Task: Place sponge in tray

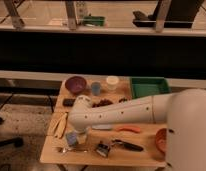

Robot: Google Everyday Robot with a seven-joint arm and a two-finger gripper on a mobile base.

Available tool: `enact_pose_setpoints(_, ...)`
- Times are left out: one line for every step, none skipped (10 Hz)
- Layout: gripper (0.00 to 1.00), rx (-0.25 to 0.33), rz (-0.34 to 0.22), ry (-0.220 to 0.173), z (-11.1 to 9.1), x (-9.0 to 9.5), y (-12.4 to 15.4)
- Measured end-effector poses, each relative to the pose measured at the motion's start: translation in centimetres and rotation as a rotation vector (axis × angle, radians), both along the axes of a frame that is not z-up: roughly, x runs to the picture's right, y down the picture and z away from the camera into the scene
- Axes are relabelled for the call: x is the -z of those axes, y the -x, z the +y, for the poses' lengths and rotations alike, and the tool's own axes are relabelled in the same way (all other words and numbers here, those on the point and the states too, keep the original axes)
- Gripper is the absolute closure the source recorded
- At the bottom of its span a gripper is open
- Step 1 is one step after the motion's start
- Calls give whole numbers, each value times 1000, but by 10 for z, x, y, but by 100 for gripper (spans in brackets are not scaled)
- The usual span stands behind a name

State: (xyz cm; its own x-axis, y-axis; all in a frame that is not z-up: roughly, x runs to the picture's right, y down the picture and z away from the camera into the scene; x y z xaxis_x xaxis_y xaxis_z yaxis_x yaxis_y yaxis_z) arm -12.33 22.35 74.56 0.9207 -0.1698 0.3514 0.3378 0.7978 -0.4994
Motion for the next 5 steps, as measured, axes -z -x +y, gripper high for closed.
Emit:
enact_pose_setpoints(100, -13, -7, -20, -11, 17, -4)
enact_pose_setpoints(100, -27, -13, -41, -22, 34, -10)
enact_pose_setpoints(100, -62, -16, -62, -39, 55, -24)
enact_pose_setpoints(100, -95, -13, -77, -51, 65, -42)
enact_pose_setpoints(100, -124, -12, -88, -59, 72, -62)
